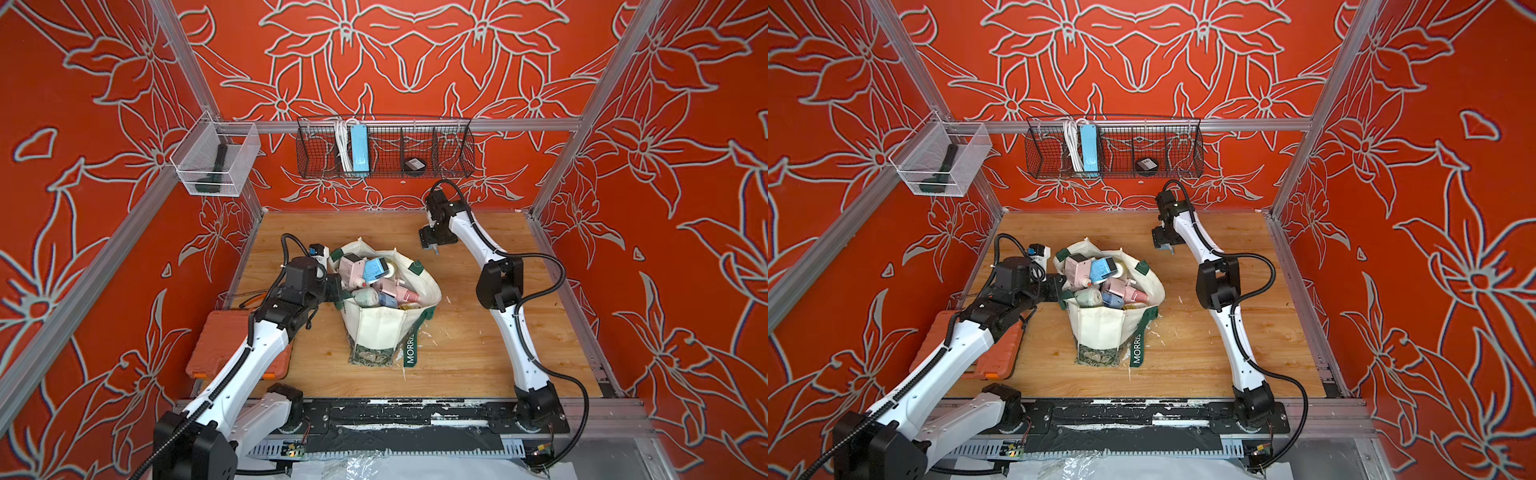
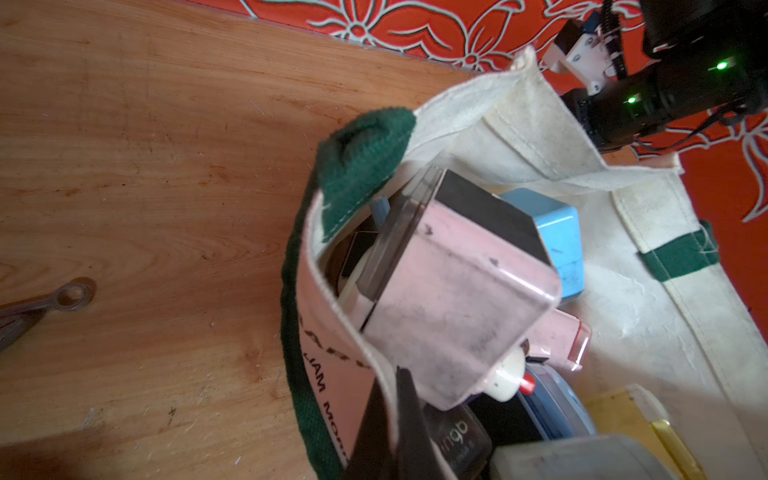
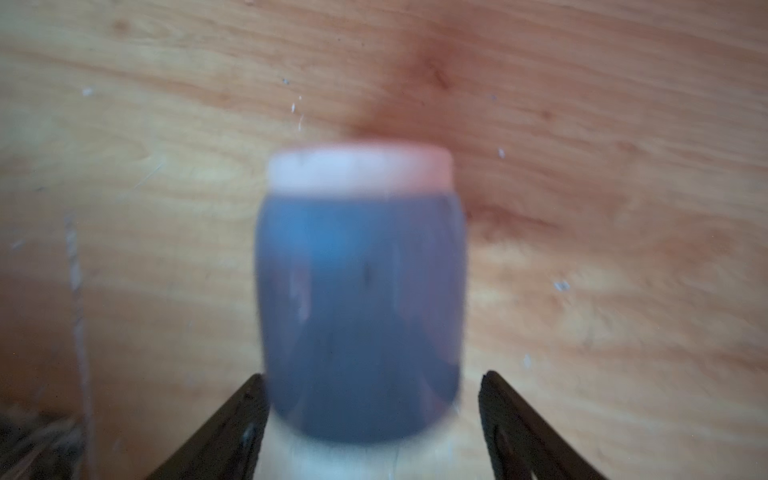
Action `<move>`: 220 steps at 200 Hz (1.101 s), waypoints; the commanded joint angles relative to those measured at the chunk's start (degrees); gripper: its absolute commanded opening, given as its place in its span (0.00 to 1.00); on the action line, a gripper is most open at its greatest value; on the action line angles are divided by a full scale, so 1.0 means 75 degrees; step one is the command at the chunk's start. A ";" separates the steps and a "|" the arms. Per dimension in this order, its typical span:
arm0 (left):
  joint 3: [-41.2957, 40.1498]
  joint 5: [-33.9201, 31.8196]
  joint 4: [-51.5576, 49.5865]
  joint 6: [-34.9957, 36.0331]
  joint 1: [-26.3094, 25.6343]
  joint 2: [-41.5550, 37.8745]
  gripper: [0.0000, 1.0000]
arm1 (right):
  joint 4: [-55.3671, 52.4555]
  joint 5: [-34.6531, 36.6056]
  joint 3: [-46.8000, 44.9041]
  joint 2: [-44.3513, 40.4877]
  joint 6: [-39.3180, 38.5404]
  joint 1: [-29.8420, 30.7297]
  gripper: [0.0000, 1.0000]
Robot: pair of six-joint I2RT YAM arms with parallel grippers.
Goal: Take out the pencil sharpeners from the tote bags
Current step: Place the pencil sharpener at the center of the board, then pick up the pencil sharpener from the canvas bag.
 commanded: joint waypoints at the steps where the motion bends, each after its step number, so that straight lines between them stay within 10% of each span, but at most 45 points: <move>1: 0.0020 0.0079 -0.0239 -0.0039 -0.0107 -0.0025 0.00 | -0.0087 -0.0209 -0.0878 -0.1807 0.0161 -0.0026 0.81; 88: 0.0580 0.0532 -0.0133 -0.0084 -0.0177 -0.0323 0.00 | 0.3637 -0.3282 -0.7182 -0.7389 0.0677 0.1338 0.75; 220: -0.0105 0.1388 0.0781 0.0174 -0.0178 -0.1097 0.00 | 0.4420 -0.3662 -0.5306 -0.4450 0.0815 0.3320 0.90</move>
